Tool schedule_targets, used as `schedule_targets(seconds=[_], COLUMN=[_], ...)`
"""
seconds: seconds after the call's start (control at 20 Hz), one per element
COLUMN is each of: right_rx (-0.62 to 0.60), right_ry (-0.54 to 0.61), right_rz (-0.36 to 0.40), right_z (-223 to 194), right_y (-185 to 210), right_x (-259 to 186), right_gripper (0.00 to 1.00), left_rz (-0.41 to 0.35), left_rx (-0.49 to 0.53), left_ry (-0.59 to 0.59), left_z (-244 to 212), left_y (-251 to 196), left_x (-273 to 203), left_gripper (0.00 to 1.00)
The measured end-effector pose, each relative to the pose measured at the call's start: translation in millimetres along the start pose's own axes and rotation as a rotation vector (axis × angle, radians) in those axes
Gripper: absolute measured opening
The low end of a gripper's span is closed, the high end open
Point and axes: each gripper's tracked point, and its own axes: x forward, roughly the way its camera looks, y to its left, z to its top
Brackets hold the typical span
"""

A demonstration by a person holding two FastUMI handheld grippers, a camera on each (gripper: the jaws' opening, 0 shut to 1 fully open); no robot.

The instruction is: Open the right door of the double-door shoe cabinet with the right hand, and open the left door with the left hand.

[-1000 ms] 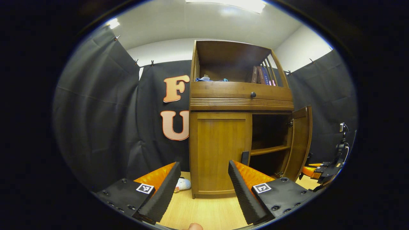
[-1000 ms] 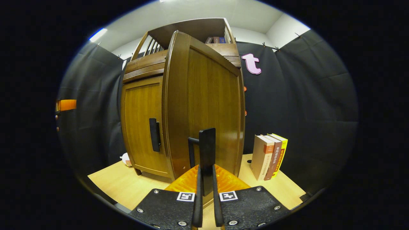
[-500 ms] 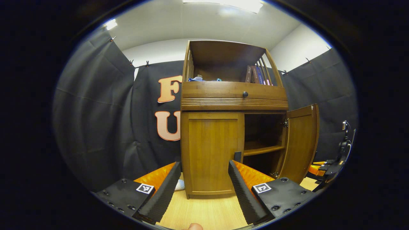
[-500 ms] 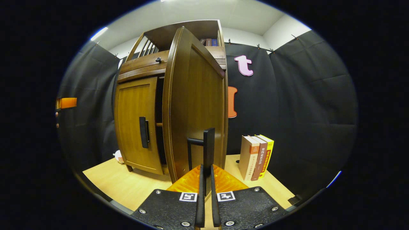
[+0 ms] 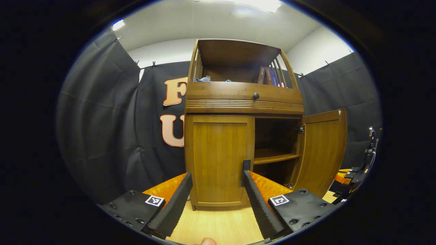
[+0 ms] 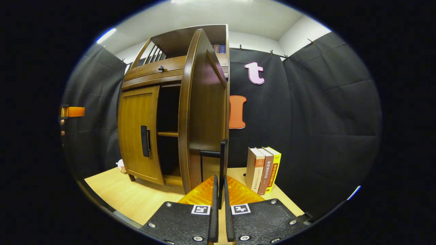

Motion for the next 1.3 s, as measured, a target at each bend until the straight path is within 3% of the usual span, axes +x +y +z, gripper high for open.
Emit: schedule_targets(seconds=[0.25,0.35,0.45,0.6,0.7,0.8,0.95,1.25,1.3], right_rx=[-0.011,-0.005,0.006,0.042,0.078,0.084,0.108,0.078,0.077], right_ry=[-0.005,-0.007,-0.005,-0.006,-0.004,0.0,0.005,-0.005,-0.007], right_rz=[-0.02,-0.028,-0.037,-0.038,-0.005,-0.001,-0.01,-0.114,-0.124], right_z=[-0.6,-1.2,-2.6,-4.1,-7.4,-9.6,-7.2,-2.7,-2.4], right_y=[-25.7,-38.4,-53.2,-70.1,-69.4,-72.1,-82.1,-113.1,-115.2], right_x=[-1.6,0.5,1.5,1.2,-2.2,-3.7,-12.8,-25.0,-25.9], right_gripper=[0.08,0.14,0.07,0.04,0.04,0.05,0.05,0.06,0.14], left_rz=[-0.004,-0.013,-0.017,-0.021,-0.025,-0.033,-0.035,-0.062,-0.066], left_rx=[0.001,0.003,0.009,0.013,0.015,0.014,0.004,-0.009,-0.014], left_ry=[0.016,0.02,0.018,0.012,0.016,0.022,0.03,0.038,0.038], left_z=[-7.6,-8.7,-8.4,-9.3,-13.4,-18.0,-26.9,-44.3,-46.7], left_y=[-10.7,-17.5,-23.1,-31.6,-38.0,-45.3,-54.6,-81.0,-84.6], left_x=[7.0,8.9,11.3,18.5,24.1,33.0,48.5,87.2,93.6], left_gripper=[0.94,0.94,0.97,0.94,0.94,0.97,0.94,0.94,0.94])
